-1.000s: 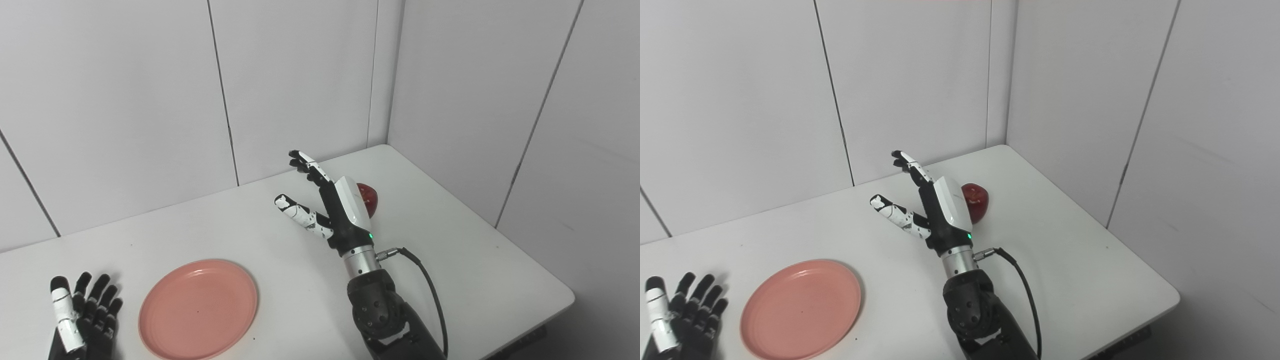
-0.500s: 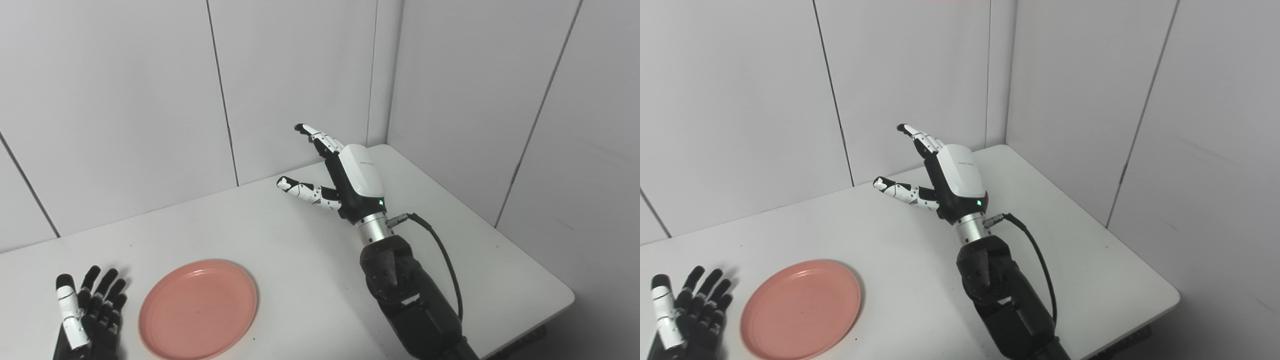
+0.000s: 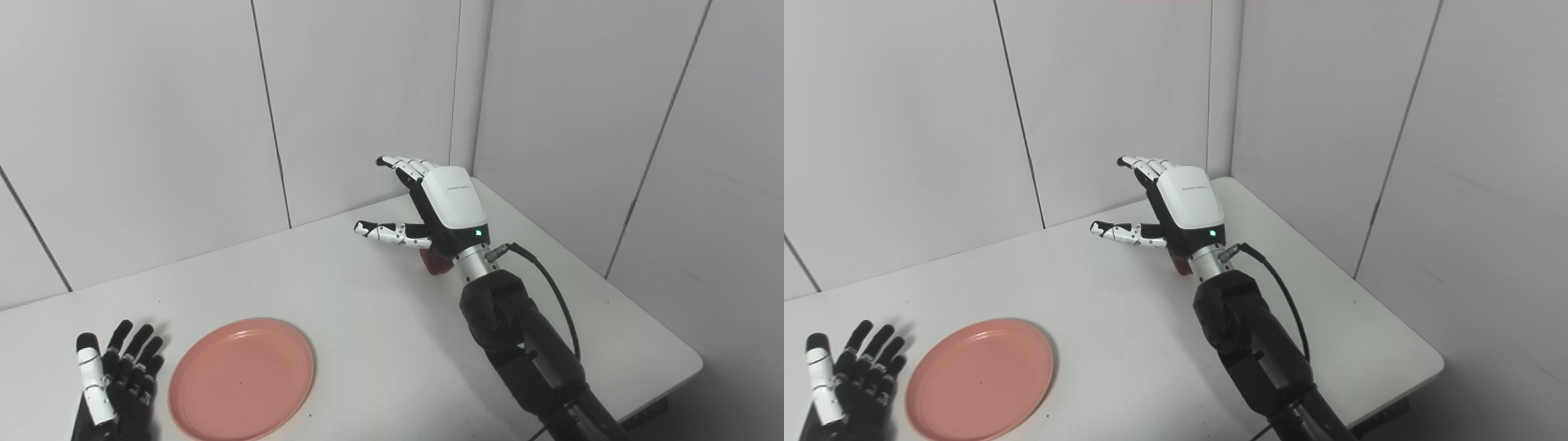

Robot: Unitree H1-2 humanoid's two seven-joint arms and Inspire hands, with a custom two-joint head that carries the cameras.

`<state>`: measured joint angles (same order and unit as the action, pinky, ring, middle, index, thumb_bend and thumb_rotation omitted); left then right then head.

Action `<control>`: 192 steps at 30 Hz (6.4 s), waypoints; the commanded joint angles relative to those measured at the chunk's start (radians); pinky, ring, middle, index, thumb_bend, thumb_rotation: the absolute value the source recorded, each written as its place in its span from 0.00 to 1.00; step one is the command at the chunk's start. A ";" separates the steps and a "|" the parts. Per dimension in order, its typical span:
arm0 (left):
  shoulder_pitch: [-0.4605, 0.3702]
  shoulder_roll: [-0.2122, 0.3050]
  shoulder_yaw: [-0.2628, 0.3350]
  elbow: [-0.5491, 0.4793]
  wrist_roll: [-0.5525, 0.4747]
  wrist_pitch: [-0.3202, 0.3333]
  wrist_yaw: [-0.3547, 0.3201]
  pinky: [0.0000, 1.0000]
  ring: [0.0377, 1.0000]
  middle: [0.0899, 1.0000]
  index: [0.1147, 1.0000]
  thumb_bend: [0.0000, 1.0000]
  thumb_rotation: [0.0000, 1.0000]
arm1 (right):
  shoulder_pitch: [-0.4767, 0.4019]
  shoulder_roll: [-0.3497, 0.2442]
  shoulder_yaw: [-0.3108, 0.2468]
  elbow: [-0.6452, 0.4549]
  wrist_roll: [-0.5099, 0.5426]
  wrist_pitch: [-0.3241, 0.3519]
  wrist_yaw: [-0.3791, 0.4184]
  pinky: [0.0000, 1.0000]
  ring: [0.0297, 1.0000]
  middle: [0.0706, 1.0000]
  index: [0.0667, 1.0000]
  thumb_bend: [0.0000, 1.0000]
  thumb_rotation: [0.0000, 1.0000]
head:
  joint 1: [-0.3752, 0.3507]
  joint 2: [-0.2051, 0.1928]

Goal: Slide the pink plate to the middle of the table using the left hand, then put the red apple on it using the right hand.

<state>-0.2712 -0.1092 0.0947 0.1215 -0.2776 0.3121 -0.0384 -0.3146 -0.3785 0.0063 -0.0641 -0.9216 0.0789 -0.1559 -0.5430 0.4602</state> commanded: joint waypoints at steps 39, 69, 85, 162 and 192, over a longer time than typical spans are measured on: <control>-0.007 0.000 -0.009 0.009 0.006 -0.013 -0.003 0.95 0.88 0.85 0.84 0.72 1.00 | -0.063 -0.097 0.022 0.234 -0.047 0.132 -0.069 0.70 0.76 0.76 0.75 0.74 0.90 | 0.016 0.002; 0.021 -0.018 -0.052 -0.010 0.045 -0.049 0.008 0.86 0.83 0.84 0.81 0.71 0.94 | -0.040 -0.161 0.060 0.305 0.023 0.104 -0.097 0.69 0.74 0.75 0.75 0.70 0.83 | 0.126 0.031; 0.019 -0.014 -0.056 -0.020 0.053 -0.042 0.002 0.86 0.83 0.84 0.81 0.70 0.96 | -0.041 -0.163 0.072 0.295 0.032 0.143 -0.063 0.69 0.74 0.76 0.76 0.70 0.86 | 0.126 0.050; 0.037 -0.024 -0.077 -0.048 0.058 -0.026 0.028 0.84 0.83 0.83 0.78 0.67 0.95 | -0.059 -0.165 0.122 0.399 0.140 -0.006 -0.166 0.15 0.18 0.25 0.49 0.46 0.62 | 0.140 0.061; 0.037 -0.049 -0.092 -0.050 0.082 -0.021 0.037 0.85 0.83 0.82 0.77 0.64 0.95 | -0.093 -0.180 0.144 0.264 0.140 -0.083 -0.121 0.09 0.12 0.16 0.39 0.46 0.61 | 0.209 0.071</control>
<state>-0.2278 -0.1368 0.0149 0.0855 -0.2065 0.2780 -0.0086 -0.3496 -0.5289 0.1585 0.2425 -0.7814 0.0446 -0.2683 -0.3346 0.5307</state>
